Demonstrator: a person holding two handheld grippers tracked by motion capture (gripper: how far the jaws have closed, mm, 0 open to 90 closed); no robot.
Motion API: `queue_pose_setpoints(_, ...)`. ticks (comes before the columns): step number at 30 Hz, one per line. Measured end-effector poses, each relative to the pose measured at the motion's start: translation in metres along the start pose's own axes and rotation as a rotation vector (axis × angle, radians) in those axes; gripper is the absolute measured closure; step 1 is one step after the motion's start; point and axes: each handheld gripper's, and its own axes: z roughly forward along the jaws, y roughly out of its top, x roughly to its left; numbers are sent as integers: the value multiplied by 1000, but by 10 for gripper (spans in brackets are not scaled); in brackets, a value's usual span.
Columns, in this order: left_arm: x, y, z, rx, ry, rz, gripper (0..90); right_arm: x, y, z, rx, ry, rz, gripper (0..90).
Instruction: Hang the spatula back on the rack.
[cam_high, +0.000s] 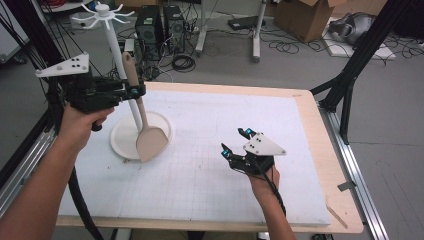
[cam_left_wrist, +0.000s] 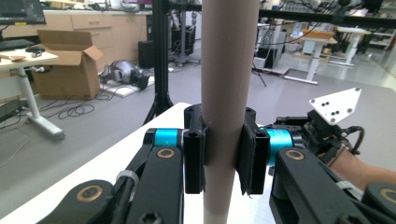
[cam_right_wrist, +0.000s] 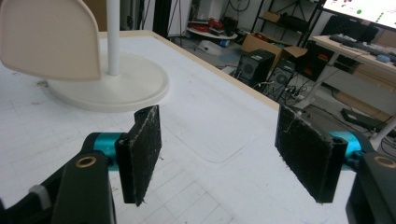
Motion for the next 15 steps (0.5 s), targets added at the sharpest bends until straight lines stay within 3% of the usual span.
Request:
queue_pose_setpoints(4,7,6,-7,-1,7,6,746,-1,2,0,0,-2,4,309)
queue_pose_setpoints(15,22,19,-12,4,-22,7,746,-6,2,-3,12,-2,-12,296)
